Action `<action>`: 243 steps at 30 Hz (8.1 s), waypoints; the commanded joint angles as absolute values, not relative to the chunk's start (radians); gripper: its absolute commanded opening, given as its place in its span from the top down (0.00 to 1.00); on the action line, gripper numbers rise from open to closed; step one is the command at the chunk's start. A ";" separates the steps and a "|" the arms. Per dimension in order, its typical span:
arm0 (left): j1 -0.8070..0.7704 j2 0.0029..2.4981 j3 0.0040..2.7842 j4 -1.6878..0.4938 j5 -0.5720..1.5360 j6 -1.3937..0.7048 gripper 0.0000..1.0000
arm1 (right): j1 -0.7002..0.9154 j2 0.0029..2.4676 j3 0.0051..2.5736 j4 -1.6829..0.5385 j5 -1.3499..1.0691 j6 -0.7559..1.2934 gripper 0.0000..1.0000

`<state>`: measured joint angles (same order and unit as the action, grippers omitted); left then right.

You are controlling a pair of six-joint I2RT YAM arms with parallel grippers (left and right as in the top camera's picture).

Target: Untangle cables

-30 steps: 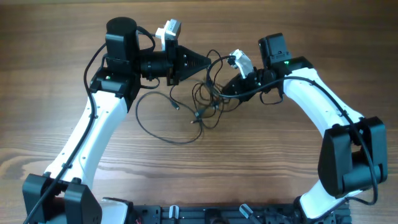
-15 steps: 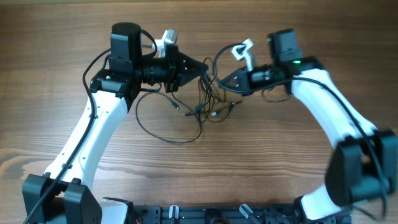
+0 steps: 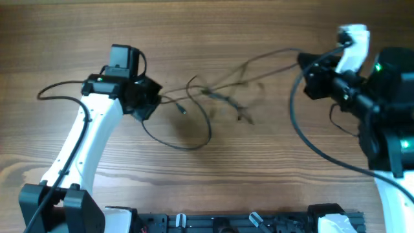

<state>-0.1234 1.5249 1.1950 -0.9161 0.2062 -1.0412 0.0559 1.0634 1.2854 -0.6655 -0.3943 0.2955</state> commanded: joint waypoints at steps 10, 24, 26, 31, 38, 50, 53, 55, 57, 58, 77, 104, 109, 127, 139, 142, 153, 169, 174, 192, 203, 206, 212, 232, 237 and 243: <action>0.037 1.519 1.195 -1.032 -0.082 -1.013 0.96 | -0.105 1.077 1.299 -0.641 -0.110 0.462 0.96; 0.043 1.518 1.195 -0.450 1.033 -0.670 0.96 | -0.038 1.296 1.298 -0.885 -0.950 0.029 0.23; 0.044 1.518 1.195 -0.475 0.831 -0.812 0.96 | 0.025 1.338 1.296 -0.968 -0.947 -0.056 0.19; 0.038 1.519 1.195 -0.583 0.636 -0.868 0.96 | 0.213 1.429 1.250 -0.938 -0.878 -0.042 0.00; 0.038 1.519 1.195 -0.753 0.402 -0.838 0.22 | 0.432 1.582 1.237 -0.769 -0.607 0.216 0.00; 0.038 1.519 1.195 -0.992 0.052 -0.736 0.00 | 0.626 1.859 1.237 -0.628 -0.538 0.268 0.11; 0.038 1.519 1.195 -1.016 0.049 -0.736 0.00 | 0.651 1.876 1.237 -0.602 -0.538 0.142 0.06; 0.038 1.519 1.195 -1.023 0.048 -0.736 0.00 | 0.667 1.877 1.237 -0.602 -0.536 0.055 0.06; 0.038 1.519 1.195 -1.035 0.011 -0.737 0.00 | 0.685 1.877 1.237 -0.603 -0.471 0.040 0.06; 0.038 1.519 1.195 -1.045 -0.024 -0.745 0.00 | 0.694 1.877 1.236 -0.602 -0.423 0.040 0.05; 0.038 1.519 1.195 -1.120 -0.147 -0.950 0.00 | 0.784 1.923 1.251 -0.542 -0.291 0.105 0.96; 0.037 1.518 1.195 -0.972 0.665 -0.322 0.05 | 0.757 1.494 1.513 -0.802 0.147 0.571 0.96; 0.037 1.518 1.195 -0.989 0.631 -0.321 0.04 | 0.742 1.470 1.513 -0.715 -0.192 0.379 0.96; 0.037 1.519 1.195 -0.981 0.529 -0.382 0.04 | 0.521 1.356 1.536 -0.831 -0.616 0.136 0.96; 0.037 1.519 1.195 -0.995 0.529 -0.427 0.04 | 0.353 1.362 1.765 -0.455 -0.965 0.519 0.81; 0.037 1.519 1.195 -0.991 0.529 -0.427 0.03 | 0.296 1.347 1.823 -0.526 -0.870 0.518 0.87; 0.037 1.519 1.195 -0.979 0.529 -0.427 0.00 | 0.298 1.445 1.703 -1.133 -0.019 0.515 0.94; 0.037 1.519 1.195 -0.976 0.529 -0.427 0.00 | 0.285 1.514 1.694 -1.177 -0.315 0.274 0.00; 0.037 1.519 1.195 -0.981 0.529 -0.427 0.00 | 0.307 1.586 1.654 -1.267 -0.405 0.318 0.00; 0.069 1.519 1.195 -0.999 0.242 -0.746 0.00 | 0.618 1.725 1.114 -0.664 -0.479 0.818 0.00; 0.079 1.519 1.195 -0.999 0.241 -0.745 0.00 | 0.733 1.814 1.088 -0.604 -0.337 1.274 0.00; 0.079 1.519 1.195 -0.998 0.241 -0.745 0.00 | 0.738 1.851 1.088 -0.502 -0.306 1.308 0.00; 0.079 1.519 1.195 -0.999 0.241 -0.745 0.00 | 0.736 1.868 1.088 -0.402 -0.216 1.311 0.23; 0.079 1.519 1.195 -0.999 0.241 -0.745 0.00 | 0.677 1.723 1.289 -0.461 -0.239 0.803 0.96; 0.079 1.519 1.195 -0.998 0.241 -0.745 0.00 | 0.641 1.503 1.539 -0.518 -0.184 0.493 0.96; 0.079 1.519 1.195 -0.983 0.241 -0.745 0.00 | 0.642 1.315 1.655 -0.496 0.016 0.287 0.96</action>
<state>0.0753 1.5223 1.1950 -0.9913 0.2543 -0.7391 0.6388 1.3968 1.6310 -0.5018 -0.1379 0.4767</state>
